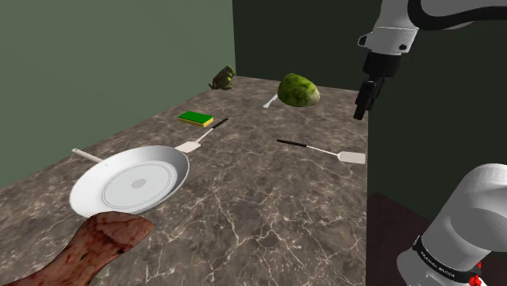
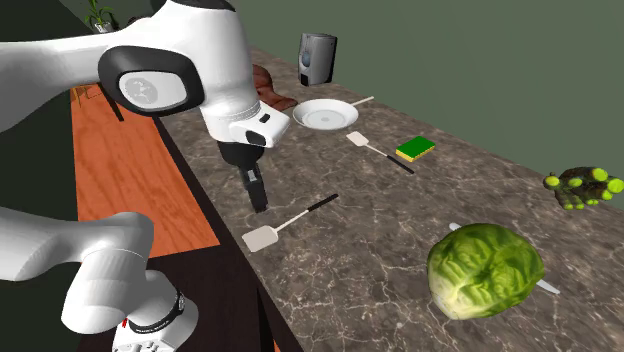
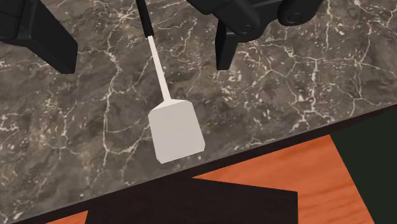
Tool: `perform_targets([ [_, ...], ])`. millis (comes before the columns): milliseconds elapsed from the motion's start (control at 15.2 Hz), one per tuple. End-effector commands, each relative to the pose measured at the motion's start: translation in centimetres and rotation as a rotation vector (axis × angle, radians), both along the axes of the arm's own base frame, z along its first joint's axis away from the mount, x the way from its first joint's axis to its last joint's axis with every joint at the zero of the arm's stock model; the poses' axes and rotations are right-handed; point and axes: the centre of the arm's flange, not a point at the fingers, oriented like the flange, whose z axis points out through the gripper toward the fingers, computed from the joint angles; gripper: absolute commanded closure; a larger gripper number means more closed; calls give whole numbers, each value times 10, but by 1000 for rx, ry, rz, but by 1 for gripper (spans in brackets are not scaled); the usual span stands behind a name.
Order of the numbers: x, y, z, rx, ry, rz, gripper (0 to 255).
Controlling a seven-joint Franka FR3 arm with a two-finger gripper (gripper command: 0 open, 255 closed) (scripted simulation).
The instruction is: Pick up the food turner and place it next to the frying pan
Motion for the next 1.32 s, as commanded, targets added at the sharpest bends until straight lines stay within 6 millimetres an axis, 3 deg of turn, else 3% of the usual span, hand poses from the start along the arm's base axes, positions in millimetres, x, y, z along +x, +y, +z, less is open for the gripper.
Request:
perform_targets([
  [0, 0, 0, 0, 0, 0, 0, 0],
  [726, 87, 47, -99, -40, -32, 239, 0],
  [1254, 89, 49, -139, -40, -32, 239, 0],
])
